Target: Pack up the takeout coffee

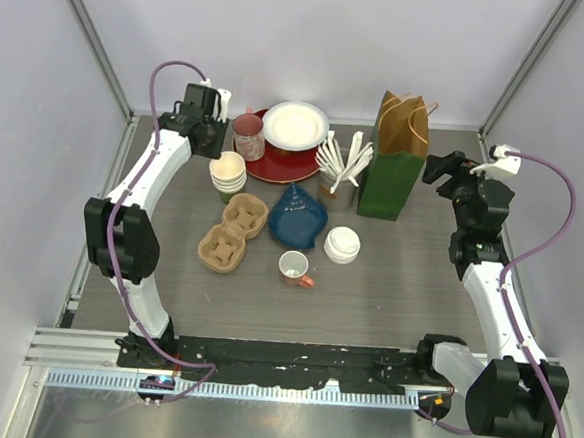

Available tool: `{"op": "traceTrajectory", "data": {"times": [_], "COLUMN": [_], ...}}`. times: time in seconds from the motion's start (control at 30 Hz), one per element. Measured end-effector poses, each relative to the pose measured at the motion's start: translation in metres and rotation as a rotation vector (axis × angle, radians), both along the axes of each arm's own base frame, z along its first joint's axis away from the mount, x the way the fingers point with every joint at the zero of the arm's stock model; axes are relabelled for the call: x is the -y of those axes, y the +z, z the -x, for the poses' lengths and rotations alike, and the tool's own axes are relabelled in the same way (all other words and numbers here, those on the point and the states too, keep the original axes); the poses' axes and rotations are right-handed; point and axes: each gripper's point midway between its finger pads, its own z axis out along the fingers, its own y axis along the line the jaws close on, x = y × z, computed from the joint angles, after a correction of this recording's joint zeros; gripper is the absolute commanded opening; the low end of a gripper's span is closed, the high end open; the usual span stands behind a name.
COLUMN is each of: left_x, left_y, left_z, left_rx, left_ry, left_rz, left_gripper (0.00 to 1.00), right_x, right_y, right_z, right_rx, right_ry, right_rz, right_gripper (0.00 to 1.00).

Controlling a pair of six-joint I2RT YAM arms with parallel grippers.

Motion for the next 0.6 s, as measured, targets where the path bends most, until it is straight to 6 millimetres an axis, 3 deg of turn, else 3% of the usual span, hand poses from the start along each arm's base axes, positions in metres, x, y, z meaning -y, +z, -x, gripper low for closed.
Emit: {"op": "traceTrajectory", "data": {"times": [0.13,0.27,0.37,0.6], "left_x": [-0.002,-0.003,-0.003,0.003], "left_y": [-0.006,-0.016,-0.023,-0.018], "left_z": [0.001,0.004,0.007,0.005], "left_rx": [-0.01,-0.025,-0.044,-0.036], "left_ry": [-0.003,-0.008,-0.007,-0.01], "left_rz": [-0.008,-0.016,-0.013,0.018], "left_gripper": [0.31,0.15,0.1,0.09], "right_x": [-0.002,-0.003,-0.003,-0.003], "right_y": [0.0,0.0,-0.001,-0.001], "right_z": [0.0,0.0,0.0,0.0], "right_rx": [0.0,-0.001,-0.001,0.0], "right_ry": [0.012,0.014,0.014,0.014], "right_rz": [0.0,0.0,0.0,0.0], "right_gripper": [0.83,0.82,0.83,0.83]}}
